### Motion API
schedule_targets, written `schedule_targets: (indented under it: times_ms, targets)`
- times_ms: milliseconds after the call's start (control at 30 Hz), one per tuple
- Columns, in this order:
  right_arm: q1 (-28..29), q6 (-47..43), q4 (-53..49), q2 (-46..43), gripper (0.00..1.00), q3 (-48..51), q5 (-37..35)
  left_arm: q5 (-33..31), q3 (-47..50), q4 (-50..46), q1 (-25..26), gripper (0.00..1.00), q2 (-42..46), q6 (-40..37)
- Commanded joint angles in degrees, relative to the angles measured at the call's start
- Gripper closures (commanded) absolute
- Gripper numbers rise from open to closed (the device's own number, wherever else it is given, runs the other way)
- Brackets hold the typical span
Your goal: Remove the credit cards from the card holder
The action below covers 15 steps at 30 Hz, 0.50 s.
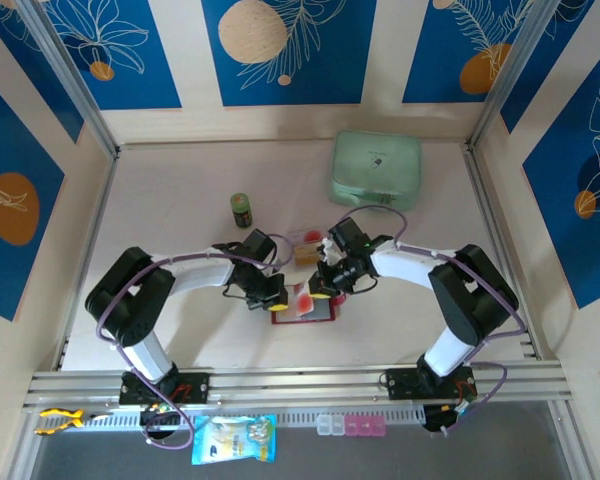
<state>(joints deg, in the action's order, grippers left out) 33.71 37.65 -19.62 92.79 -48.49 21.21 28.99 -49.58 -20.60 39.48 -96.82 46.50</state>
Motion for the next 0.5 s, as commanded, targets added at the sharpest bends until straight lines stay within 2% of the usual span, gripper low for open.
schedule_targets:
  times_ms: [0,267,467]
  targets:
    - [-0.9,-2.1,-4.7,-2.7,0.92,1.3,-1.5,-3.2,-0.1,-4.4,-0.6,0.94,0.8,-1.3]
    - [-1.9,-5.6,-8.6,-7.3,0.96,-0.9,-2.5,-2.2,-0.3,-2.7,-0.8,0.93,1.0,-1.0]
    - [-2.4,-13.9,-13.0,-9.2,1.0,-4.5,-6.6,-1.3,0.8,-0.1,-0.8,0.92,1.3,0.2]
